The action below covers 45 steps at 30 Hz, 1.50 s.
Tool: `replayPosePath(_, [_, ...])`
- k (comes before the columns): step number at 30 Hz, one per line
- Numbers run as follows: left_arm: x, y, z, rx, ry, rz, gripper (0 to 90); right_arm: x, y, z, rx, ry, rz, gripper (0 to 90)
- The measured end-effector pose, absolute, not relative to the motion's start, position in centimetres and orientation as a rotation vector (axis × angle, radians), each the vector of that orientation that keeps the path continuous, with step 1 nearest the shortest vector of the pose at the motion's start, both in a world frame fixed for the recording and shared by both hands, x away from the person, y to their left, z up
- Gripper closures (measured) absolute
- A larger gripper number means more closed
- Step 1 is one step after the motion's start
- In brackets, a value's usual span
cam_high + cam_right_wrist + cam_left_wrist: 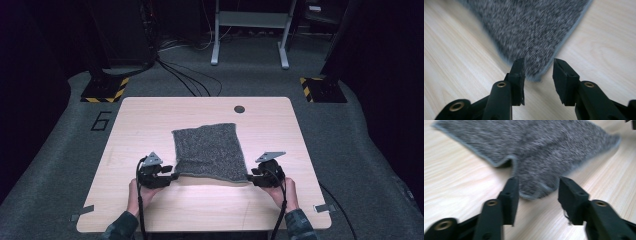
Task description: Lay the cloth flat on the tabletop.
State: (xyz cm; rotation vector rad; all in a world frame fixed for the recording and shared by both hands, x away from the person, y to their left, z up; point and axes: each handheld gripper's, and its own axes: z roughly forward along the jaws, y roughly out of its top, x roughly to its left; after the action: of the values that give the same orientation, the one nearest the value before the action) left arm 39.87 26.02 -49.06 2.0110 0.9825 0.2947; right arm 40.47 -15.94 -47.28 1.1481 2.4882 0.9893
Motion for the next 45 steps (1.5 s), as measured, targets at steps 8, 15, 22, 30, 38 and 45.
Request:
replayPosePath(8, [41.7,24.2,-48.0,2.017,1.022,0.329,30.4,43.3,-15.0,-46.6,1.146,2.431,1.02,32.7])
replayPosePath(15, [43.1,20.6,-50.1,2.12,1.029,0.37,28.7,46.7,-11.1,-49.8,1.086,2.529,0.989,20.5])
replayPosePath(22, [43.1,20.6,-51.5,2.208,1.077,0.404,25.8,46.2,-10.6,-51.2,1.108,2.536,0.932,20.1])
replayPosePath(30, [42.0,20.9,-51.8,2.213,1.088,0.427,18.6,44.0,-10.8,-51.3,1.107,2.51,0.869,18.4])
replayPosePath(38, [40.3,21.5,-51.9,2.206,1.088,0.432,17.0,43.0,-11.3,-51.5,1.105,2.502,0.865,14.5])
replayPosePath(45, [38.9,21.2,-51.9,2.211,1.098,0.437,16.1,42.6,-11.7,-51.6,1.065,2.533,0.838,6.2])
